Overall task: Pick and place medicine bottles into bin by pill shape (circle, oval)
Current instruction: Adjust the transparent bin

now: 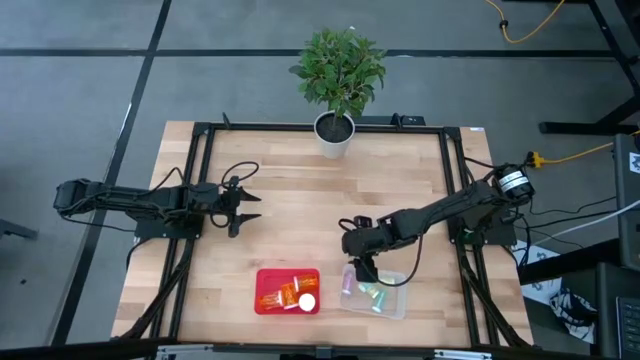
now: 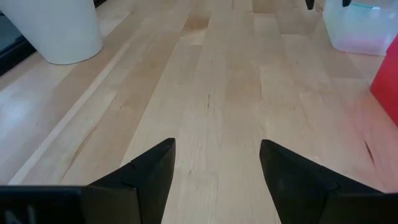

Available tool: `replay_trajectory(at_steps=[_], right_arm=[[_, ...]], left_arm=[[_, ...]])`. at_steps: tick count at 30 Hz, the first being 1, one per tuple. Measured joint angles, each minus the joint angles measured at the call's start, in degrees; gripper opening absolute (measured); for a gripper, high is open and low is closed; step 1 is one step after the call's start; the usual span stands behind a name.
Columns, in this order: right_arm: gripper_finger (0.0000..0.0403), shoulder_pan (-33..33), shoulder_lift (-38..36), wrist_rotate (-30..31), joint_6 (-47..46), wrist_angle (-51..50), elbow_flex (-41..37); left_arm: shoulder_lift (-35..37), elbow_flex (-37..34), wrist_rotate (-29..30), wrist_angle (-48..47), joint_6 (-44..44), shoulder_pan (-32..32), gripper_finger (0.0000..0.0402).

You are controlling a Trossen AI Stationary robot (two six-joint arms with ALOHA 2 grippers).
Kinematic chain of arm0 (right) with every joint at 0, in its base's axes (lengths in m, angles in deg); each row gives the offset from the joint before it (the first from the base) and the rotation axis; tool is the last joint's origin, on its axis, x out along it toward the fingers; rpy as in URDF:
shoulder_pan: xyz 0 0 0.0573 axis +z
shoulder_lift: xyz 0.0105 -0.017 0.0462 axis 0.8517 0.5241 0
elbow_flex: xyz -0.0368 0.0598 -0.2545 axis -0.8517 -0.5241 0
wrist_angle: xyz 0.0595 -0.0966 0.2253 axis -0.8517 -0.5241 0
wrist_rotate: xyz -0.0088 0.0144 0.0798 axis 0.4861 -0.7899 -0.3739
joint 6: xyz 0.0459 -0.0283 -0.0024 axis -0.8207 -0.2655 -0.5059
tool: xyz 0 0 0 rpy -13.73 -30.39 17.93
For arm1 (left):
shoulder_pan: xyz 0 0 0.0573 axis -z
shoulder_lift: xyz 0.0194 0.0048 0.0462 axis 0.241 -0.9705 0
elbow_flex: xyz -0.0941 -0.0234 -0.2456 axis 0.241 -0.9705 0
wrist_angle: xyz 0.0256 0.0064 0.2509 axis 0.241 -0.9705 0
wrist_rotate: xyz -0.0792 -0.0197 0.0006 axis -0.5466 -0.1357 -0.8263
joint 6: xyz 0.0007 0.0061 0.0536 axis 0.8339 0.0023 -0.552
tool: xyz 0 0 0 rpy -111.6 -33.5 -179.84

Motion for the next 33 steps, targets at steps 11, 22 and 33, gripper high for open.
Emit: replay_trajectory(at_steps=[11, 22, 33], right_arm=[[0.0225, 0.0, 0.0, -2.0, 1.6, 0.4, 0.0], [0.0225, 0.0, 0.0, -3.4, 3.1, 1.7, 0.0], [0.0225, 0.0, 0.0, -4.3, 4.5, 1.8, 0.0]], left_arm=[[0.0, 0.0, 0.0, 0.0, 0.0, 0.0, 0.0228], [0.0, 0.0, 0.0, 0.0, 0.0, 0.0, 0.0228], [0.0, 0.0, 0.0, 0.0, 0.0, 0.0, 0.0228]])
